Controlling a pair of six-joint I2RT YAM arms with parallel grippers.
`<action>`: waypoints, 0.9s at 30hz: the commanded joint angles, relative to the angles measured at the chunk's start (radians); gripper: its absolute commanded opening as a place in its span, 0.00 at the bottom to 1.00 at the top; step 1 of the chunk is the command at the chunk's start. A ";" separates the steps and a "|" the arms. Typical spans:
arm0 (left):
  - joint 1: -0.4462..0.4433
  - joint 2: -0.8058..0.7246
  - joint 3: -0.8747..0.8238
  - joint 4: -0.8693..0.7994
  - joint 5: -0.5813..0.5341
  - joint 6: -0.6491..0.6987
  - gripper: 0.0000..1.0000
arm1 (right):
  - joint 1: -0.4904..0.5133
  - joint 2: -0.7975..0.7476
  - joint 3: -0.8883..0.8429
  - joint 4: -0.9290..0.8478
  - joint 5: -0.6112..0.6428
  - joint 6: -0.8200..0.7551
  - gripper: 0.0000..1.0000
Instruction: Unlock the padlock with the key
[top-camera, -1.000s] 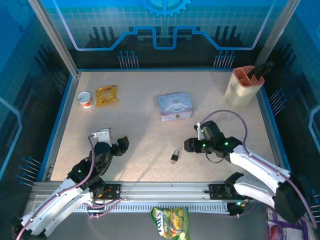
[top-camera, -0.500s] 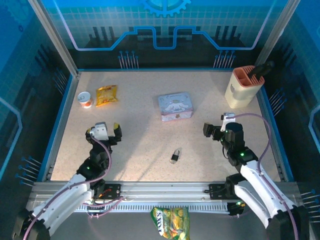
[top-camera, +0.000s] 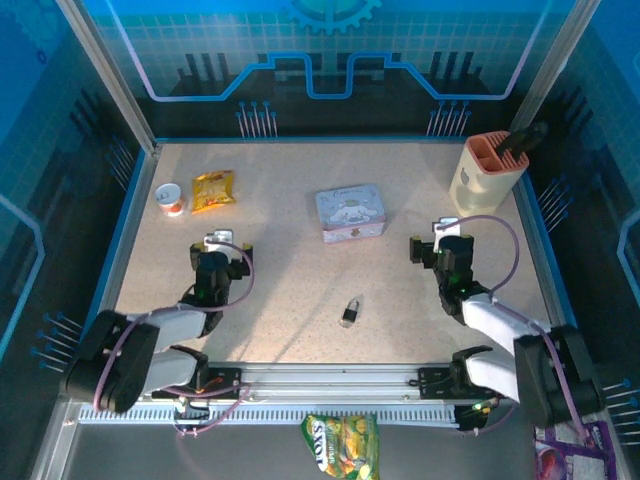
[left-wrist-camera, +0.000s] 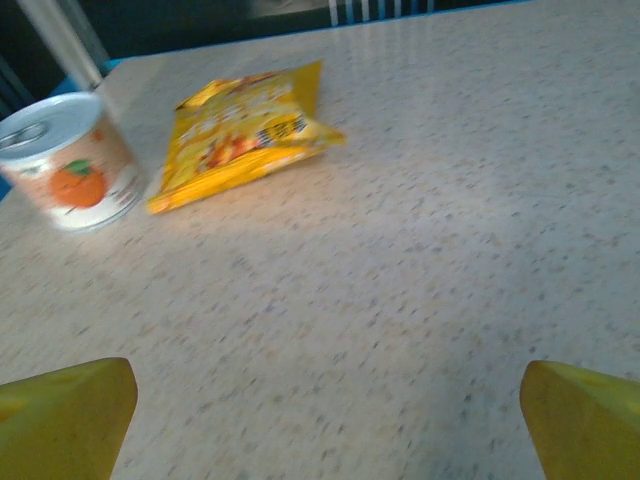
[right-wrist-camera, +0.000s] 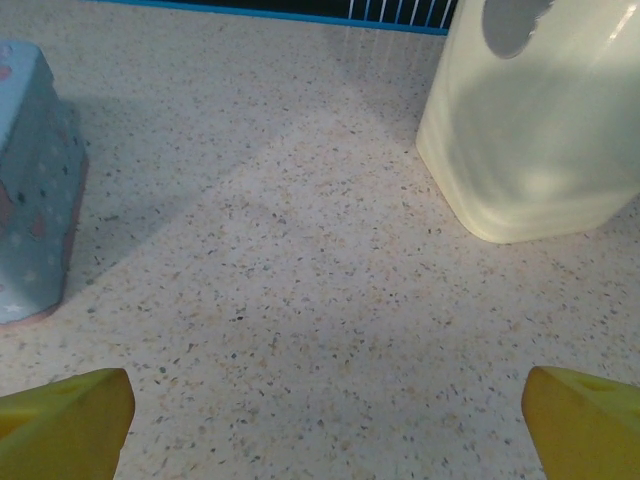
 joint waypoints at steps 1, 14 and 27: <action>0.037 0.120 0.054 0.264 0.150 0.072 0.99 | -0.018 0.077 -0.005 0.243 -0.010 -0.092 1.00; 0.209 0.283 0.173 0.187 0.180 -0.116 0.99 | -0.140 0.361 0.059 0.455 -0.214 -0.056 1.00; 0.207 0.286 0.172 0.195 0.183 -0.112 0.99 | -0.126 0.366 0.060 0.461 -0.195 -0.068 1.00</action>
